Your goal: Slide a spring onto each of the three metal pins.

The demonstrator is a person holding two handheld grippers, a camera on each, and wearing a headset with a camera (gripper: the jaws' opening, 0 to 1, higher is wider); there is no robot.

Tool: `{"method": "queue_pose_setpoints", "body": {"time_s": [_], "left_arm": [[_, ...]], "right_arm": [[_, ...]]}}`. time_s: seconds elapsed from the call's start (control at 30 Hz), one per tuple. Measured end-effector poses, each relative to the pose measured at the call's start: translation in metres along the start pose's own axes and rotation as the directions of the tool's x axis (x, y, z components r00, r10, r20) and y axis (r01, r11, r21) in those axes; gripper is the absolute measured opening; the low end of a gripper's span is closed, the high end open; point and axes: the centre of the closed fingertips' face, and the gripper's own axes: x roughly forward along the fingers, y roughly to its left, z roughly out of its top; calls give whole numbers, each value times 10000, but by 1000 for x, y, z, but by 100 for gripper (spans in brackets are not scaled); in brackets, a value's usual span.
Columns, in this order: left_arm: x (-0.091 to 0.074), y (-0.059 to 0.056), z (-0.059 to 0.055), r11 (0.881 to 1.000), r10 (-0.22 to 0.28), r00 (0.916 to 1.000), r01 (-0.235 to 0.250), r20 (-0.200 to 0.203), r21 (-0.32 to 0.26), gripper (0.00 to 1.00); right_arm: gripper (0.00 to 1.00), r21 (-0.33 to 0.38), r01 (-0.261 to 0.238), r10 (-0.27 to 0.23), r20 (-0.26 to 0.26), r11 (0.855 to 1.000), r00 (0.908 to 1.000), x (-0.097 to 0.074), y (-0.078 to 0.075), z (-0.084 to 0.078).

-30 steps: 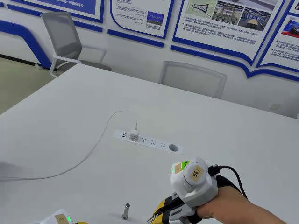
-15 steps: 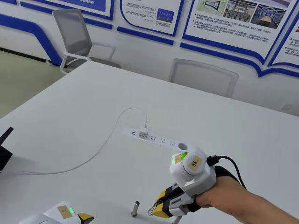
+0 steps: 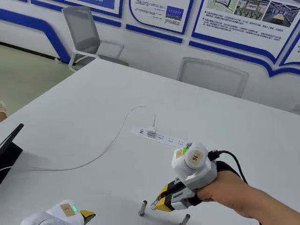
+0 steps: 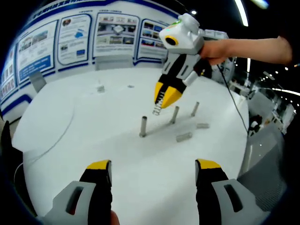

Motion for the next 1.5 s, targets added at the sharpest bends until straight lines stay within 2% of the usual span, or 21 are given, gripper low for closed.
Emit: {"method": "queue_pose_setpoints", "body": {"time_s": [0.5, 0.9, 1.23, 1.5], "left_arm": [[-3, -1, -5, 9999, -22, 10000, 21, -86, -140, 74], [-8, 4, -9, 9995, 82, 9999, -85, -80, -311, 73], [-10, 3, -14, 9992, 67, 9999, -72, -147, -384, 73], [-9, 0, -13, 9993, 11, 9999, -18, -169, -374, 73]], "right_arm": [[12, -225, -72, 69, -109, 9997, 9999, 12, -10, 10], [12, -310, -238, 229, -295, 9992, 9993, 22, -9, 10], [12, -404, -294, 277, -417, 9988, 9987, 28, -9, 9], [13, -572, -343, 315, -500, 9978, 9983, 32, -8, 9]]}}
